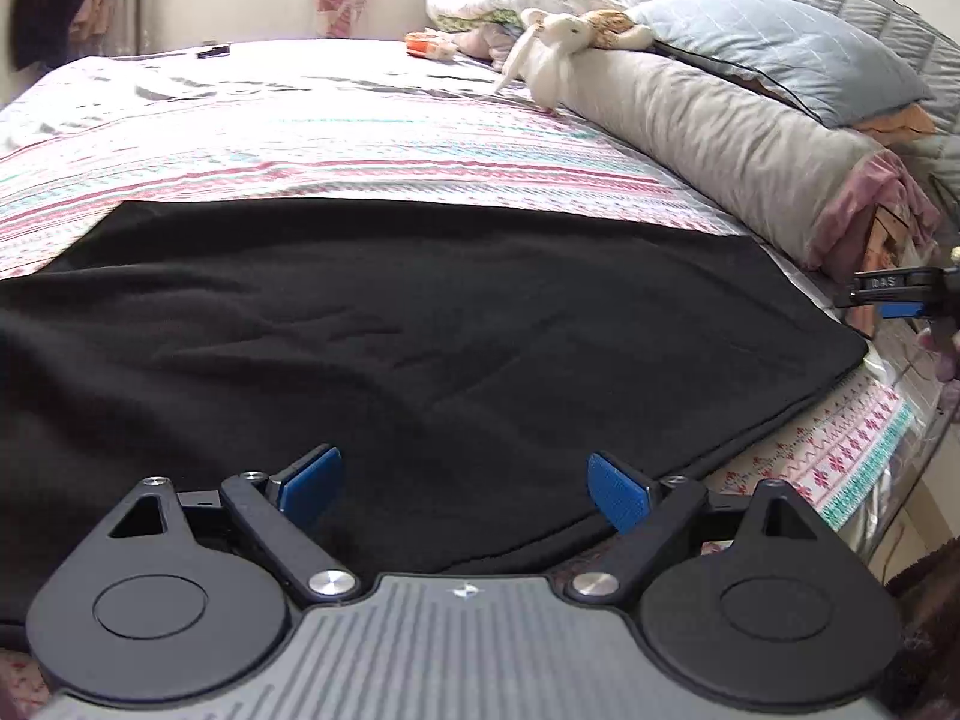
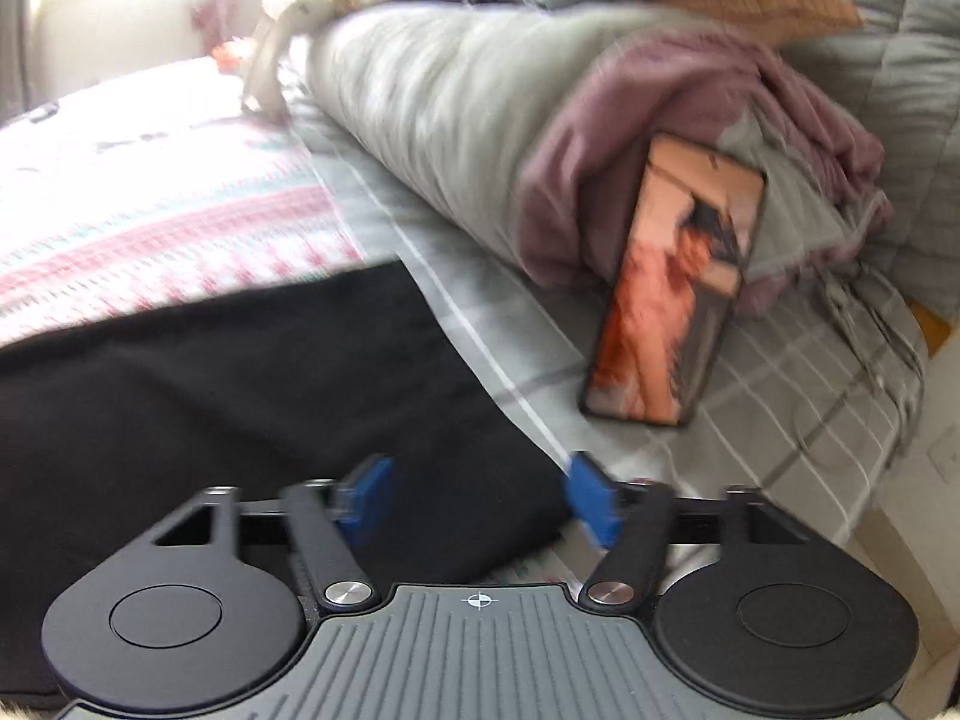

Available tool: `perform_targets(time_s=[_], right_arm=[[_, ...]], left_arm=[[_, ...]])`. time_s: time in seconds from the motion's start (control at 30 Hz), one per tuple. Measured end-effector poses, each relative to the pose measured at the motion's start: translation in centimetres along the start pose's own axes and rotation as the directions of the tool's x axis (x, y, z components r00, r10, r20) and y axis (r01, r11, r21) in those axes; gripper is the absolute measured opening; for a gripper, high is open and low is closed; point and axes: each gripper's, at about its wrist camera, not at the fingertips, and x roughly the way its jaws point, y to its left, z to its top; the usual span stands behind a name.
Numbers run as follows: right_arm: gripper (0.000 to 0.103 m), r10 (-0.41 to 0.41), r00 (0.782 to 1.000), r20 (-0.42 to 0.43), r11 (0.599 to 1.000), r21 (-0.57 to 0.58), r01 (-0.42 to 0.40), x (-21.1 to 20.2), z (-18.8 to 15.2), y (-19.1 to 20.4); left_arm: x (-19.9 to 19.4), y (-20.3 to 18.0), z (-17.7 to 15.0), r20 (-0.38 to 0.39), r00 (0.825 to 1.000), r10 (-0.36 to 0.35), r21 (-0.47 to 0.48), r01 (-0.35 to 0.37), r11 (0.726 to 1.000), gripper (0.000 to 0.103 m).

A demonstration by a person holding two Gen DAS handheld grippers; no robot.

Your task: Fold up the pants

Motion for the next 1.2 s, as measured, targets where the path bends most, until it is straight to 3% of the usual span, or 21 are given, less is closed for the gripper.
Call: perform_targets(time_s=[0.1,0.23,0.53,0.63,0.73,0.9,1.07,1.2], right_arm=[[0.076,0.091,0.996,0.001,0.995,-0.041,-0.091,-0.7,0.1,2.2],[0.077,0.215,0.974,-0.069,0.971,-0.095,-0.221,-0.4,-0.5,6.3],[0.079,0.379,0.912,-0.156,0.878,-0.253,-0.408,-2.4,-2.1,16.2],[0.080,0.421,0.891,-0.172,0.838,-0.303,-0.454,-3.7,-2.8,18.8],[0.082,0.462,0.868,-0.182,0.785,-0.371,-0.496,-5.1,-3.7,21.4],[0.084,0.523,0.833,-0.181,0.693,-0.480,-0.539,-7.8,-5.3,25.9],[0.084,0.596,0.784,-0.175,0.590,-0.566,-0.575,-10.4,-6.6,29.7],[0.084,0.652,0.732,-0.195,0.504,-0.611,-0.611,-12.5,-8.0,32.3]], left_arm=[[-0.9,1.5,0.1,0.008,0.999,0.050,-0.047,-0.050,0.998,0.103],[-2.3,4.2,0.1,0.025,0.990,0.140,-0.095,-0.137,0.986,0.103],[-4.4,9.8,-0.8,0.001,0.941,0.339,-0.218,-0.331,0.918,0.103],[-5.4,11.2,-1.1,0.007,0.915,0.404,-0.268,-0.388,0.882,0.103],[-6.4,12.6,-1.1,0.010,0.877,0.480,-0.319,-0.452,0.833,0.103],[-8.0,15.6,-1.2,-0.017,0.833,0.553,-0.412,-0.510,0.755,0.103],[-10.0,18.5,-2.0,-0.046,0.808,0.587,-0.515,-0.523,0.679,0.103],[-12.6,20.8,-3.4,-0.052,0.788,0.613,-0.597,-0.517,0.614,0.103]])
